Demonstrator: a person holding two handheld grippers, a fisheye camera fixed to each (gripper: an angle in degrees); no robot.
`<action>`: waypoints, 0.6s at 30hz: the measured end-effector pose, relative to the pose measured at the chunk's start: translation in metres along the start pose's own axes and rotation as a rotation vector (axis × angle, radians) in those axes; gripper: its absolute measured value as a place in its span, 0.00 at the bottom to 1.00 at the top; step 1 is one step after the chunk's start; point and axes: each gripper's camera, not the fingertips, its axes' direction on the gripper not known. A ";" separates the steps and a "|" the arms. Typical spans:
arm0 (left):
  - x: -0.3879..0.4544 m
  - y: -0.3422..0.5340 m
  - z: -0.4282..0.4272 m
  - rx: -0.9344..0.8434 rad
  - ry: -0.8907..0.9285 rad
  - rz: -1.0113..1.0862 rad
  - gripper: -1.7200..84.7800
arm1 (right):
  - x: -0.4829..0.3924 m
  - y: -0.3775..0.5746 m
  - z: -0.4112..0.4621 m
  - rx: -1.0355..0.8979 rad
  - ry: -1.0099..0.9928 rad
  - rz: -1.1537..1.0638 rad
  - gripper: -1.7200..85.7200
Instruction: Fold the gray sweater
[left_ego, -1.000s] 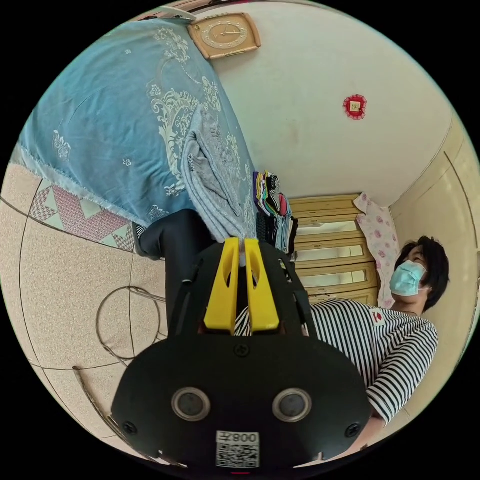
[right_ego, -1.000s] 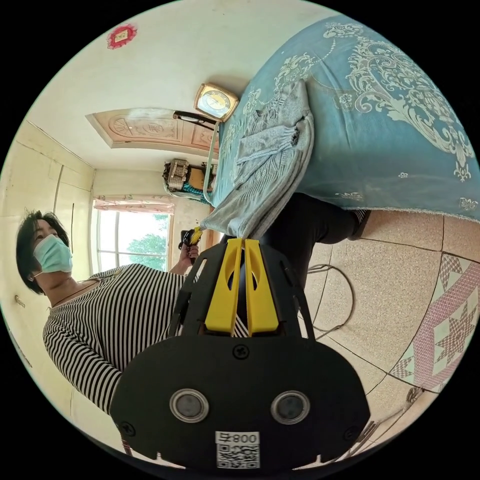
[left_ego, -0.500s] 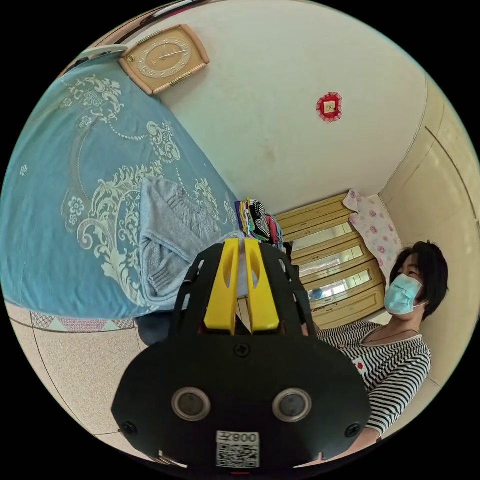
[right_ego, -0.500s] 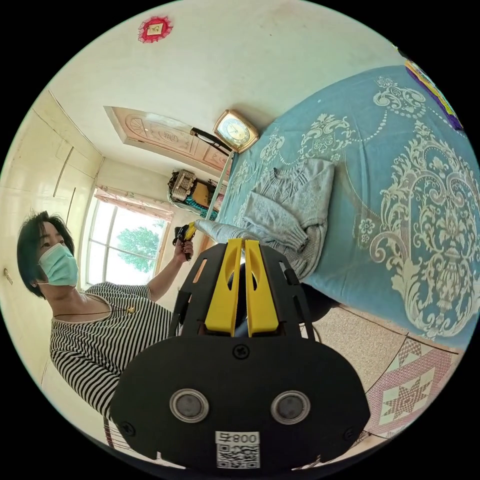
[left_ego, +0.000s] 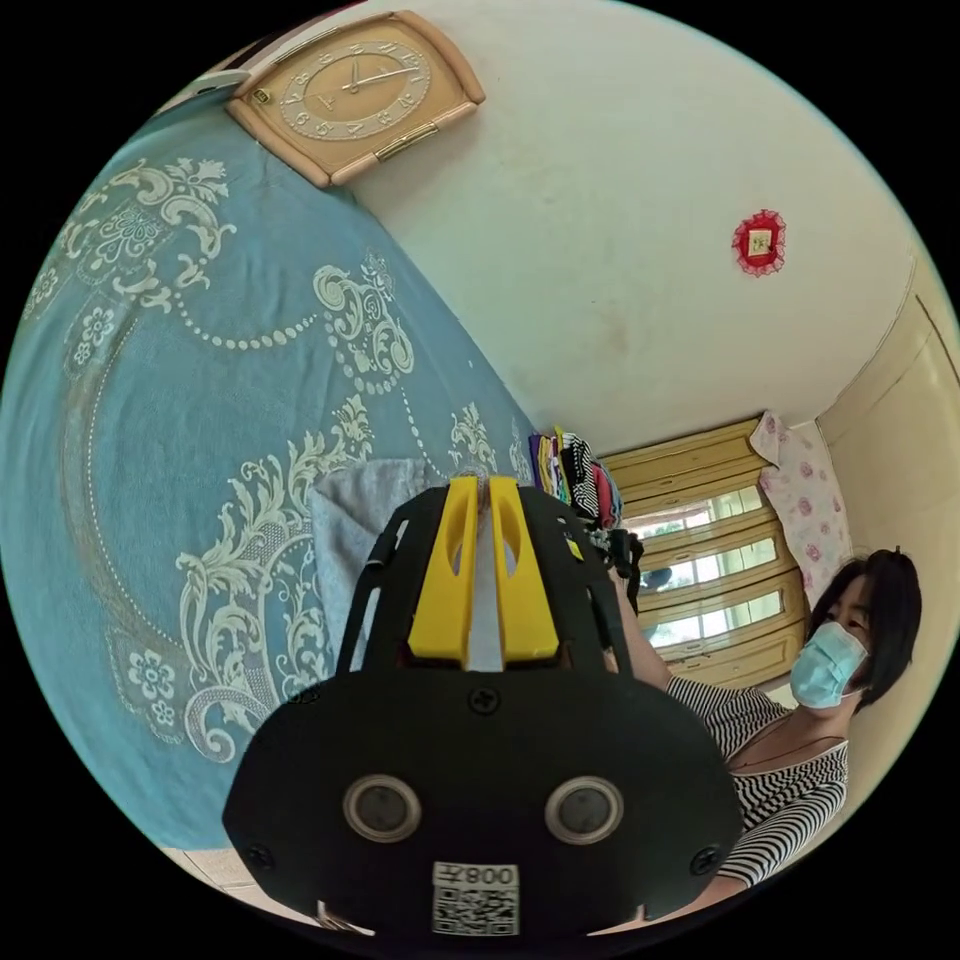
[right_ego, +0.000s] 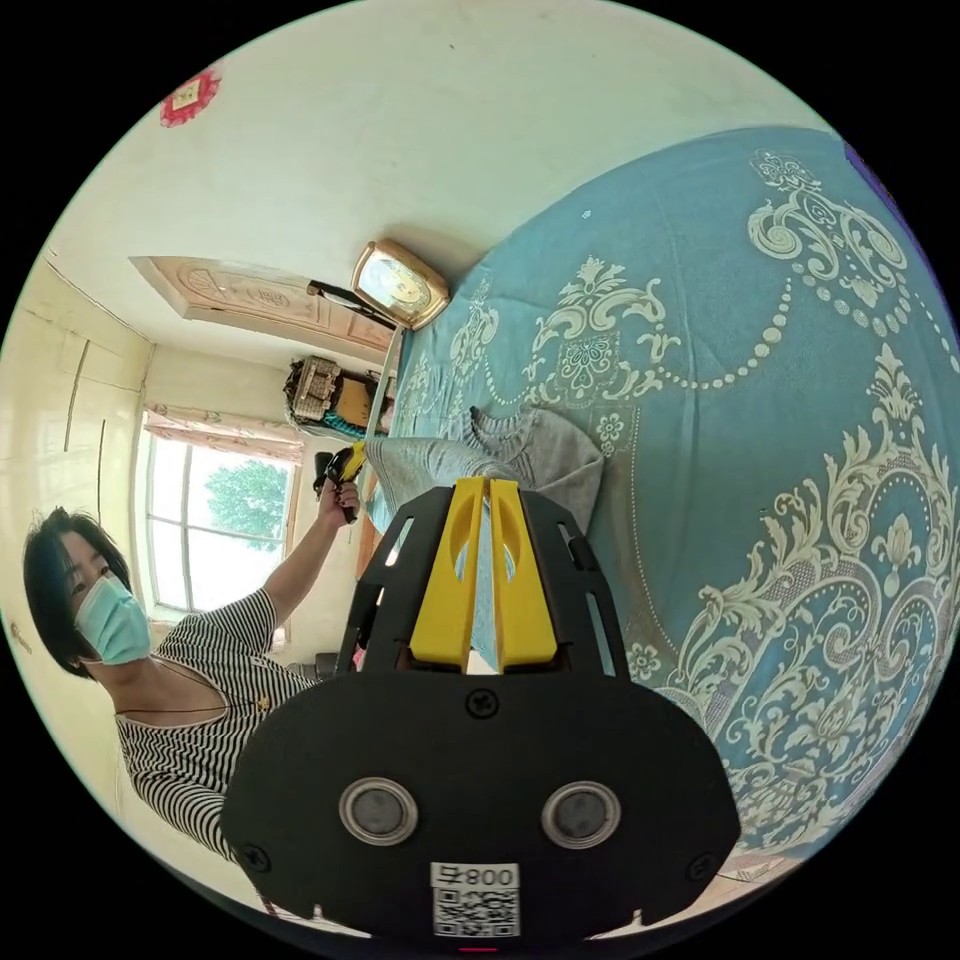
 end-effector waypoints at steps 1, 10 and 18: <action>-0.005 -0.010 0.009 -0.007 -0.007 -0.009 0.05 | 0.005 -0.006 0.003 -0.003 0.000 0.005 0.03; -0.033 -0.060 0.066 -0.033 -0.063 -0.044 0.05 | 0.061 -0.071 0.042 -0.023 0.024 0.065 0.03; -0.063 -0.057 0.107 -0.041 -0.031 -0.122 0.06 | 0.112 -0.076 0.092 -0.047 -0.018 0.156 0.03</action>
